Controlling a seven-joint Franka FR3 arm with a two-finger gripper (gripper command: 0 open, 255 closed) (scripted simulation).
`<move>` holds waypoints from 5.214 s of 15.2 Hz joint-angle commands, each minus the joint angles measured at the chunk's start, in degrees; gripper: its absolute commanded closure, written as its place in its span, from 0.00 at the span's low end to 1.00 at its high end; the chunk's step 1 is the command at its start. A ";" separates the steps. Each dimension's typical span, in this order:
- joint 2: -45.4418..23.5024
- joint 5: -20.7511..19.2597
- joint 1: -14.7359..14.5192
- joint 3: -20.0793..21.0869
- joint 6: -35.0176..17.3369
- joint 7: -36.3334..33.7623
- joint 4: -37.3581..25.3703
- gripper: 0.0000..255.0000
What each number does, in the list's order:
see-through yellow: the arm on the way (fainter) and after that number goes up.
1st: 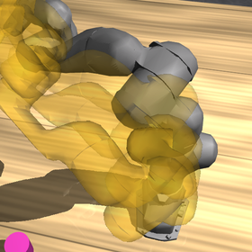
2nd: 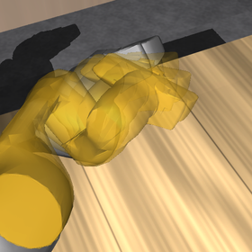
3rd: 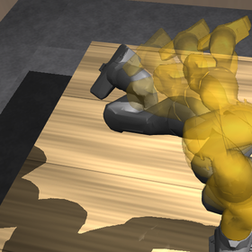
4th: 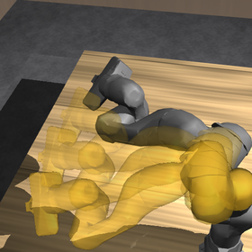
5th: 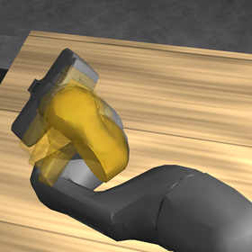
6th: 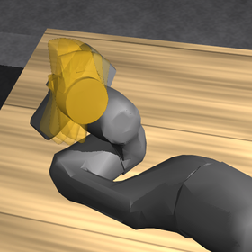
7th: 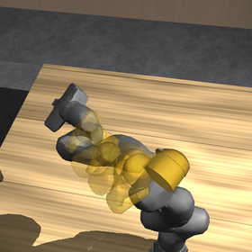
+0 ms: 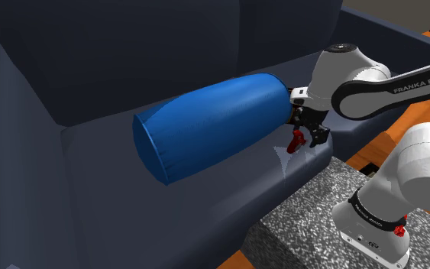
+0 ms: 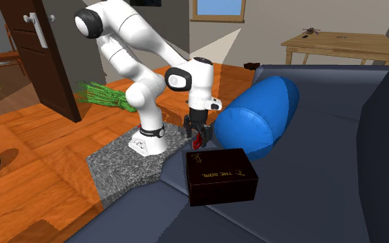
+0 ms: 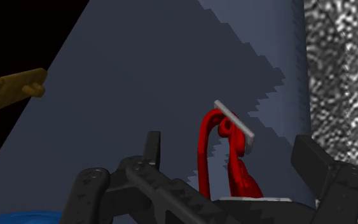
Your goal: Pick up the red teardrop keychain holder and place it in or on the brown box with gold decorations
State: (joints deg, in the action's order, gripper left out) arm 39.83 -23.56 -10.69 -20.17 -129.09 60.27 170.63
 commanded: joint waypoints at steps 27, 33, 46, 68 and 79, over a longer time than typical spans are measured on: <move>7.16 2.98 -0.88 2.26 11.88 1.34 -4.91 1.00; 9.46 4.45 -1.39 3.49 17.62 1.94 -8.40 1.00; 11.50 7.02 -2.35 5.82 28.45 3.06 -17.28 1.00; -23.63 7.76 -4.28 -15.51 18.17 24.52 -46.13 1.00; -26.62 8.16 -4.23 -17.20 9.29 24.62 -40.00 1.00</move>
State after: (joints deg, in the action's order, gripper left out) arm 13.69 -15.58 -14.82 -37.25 -118.95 84.84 129.94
